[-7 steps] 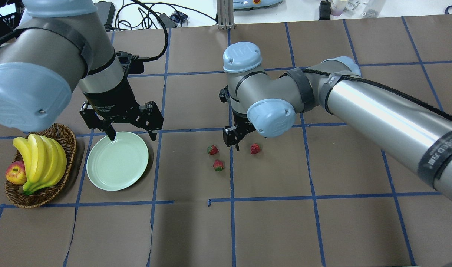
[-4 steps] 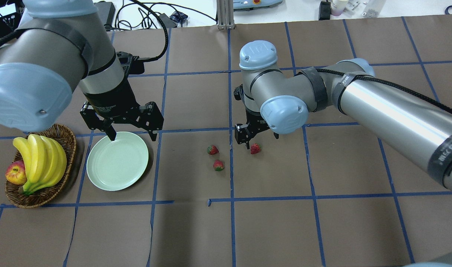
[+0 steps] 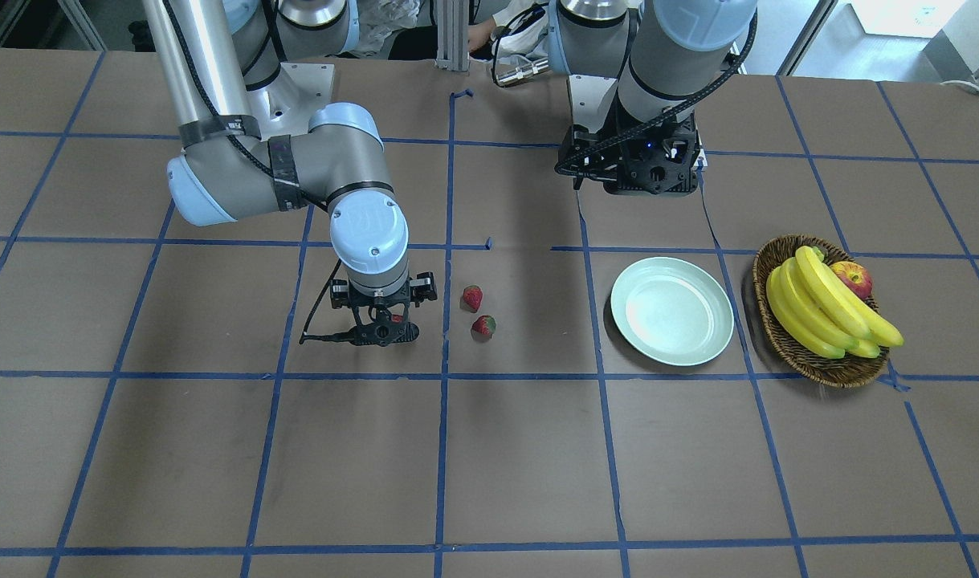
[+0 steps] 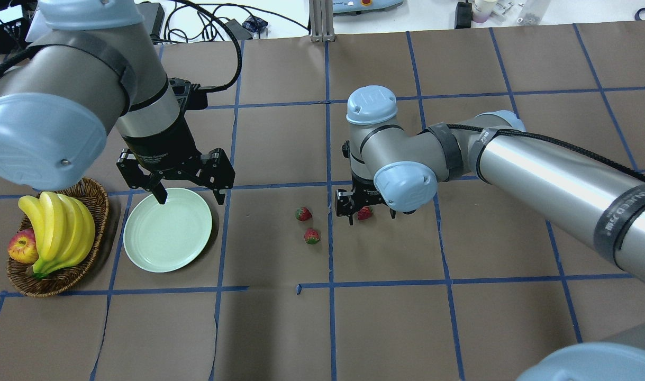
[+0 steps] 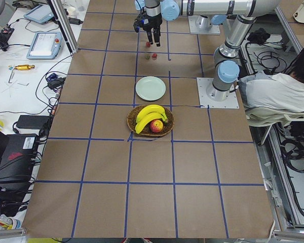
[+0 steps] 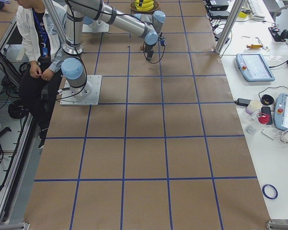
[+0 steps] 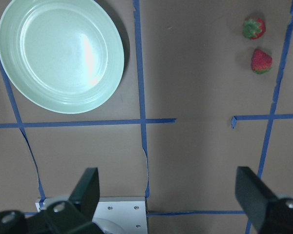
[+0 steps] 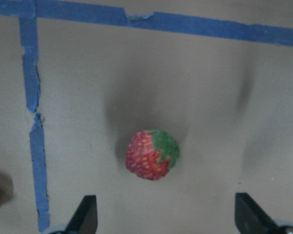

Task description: Collect all strawberries into plate

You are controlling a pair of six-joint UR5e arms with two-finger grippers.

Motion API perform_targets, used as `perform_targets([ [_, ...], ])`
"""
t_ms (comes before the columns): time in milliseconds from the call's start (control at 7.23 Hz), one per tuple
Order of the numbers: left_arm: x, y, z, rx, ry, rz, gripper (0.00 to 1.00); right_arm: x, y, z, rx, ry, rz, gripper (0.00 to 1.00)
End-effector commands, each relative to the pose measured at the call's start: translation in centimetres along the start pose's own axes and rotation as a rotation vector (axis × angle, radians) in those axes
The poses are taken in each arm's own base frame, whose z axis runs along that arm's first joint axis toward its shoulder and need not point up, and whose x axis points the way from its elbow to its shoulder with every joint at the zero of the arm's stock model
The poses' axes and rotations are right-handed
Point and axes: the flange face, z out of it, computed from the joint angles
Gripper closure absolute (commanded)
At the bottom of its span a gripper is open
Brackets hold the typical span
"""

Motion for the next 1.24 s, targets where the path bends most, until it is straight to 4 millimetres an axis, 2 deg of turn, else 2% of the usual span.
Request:
perform_targets([
  [0, 0.1, 0.1, 0.4, -0.006, 0.000, 0.003, 0.00, -0.2, -0.3, 0.3, 0.019, -0.017, 0.001, 0.00],
  [138, 0.1, 0.1, 0.4, -0.005, 0.000, 0.007, 0.00, -0.2, -0.5, 0.3, 0.032, -0.016, -0.004, 0.08],
  [276, 0.1, 0.1, 0.4, -0.005, 0.000, 0.007, 0.00, -0.2, -0.6, 0.4, 0.039, -0.012, -0.008, 0.27],
  [415, 0.1, 0.1, 0.4, -0.005, 0.000, 0.007, 0.00, -0.1, -0.7, 0.5, 0.037, -0.006, -0.013, 0.39],
  [553, 0.1, 0.1, 0.3, -0.003, 0.000, 0.007, 0.00, 0.0, -0.5, 0.9, 0.032, 0.000, -0.014, 0.68],
  [691, 0.1, 0.1, 0.3, -0.003, 0.000, 0.007, 0.00, 0.0, -0.7, 0.7, 0.036, -0.001, -0.014, 0.92],
  [829, 0.1, 0.1, 0.2, -0.001, 0.000, 0.007, 0.00, -0.1, -0.8, 0.3, 0.044, 0.000, -0.027, 1.00],
  [968, 0.1, 0.1, 0.2, 0.000, 0.001, 0.009, 0.00, -0.1, -0.8, -0.2, 0.053, -0.002, -0.030, 1.00],
  [1106, -0.2, -0.1, -0.3, 0.010, 0.003, 0.010, 0.00, -0.2, -1.3, -1.5, 0.082, -0.004, -0.014, 1.00],
])
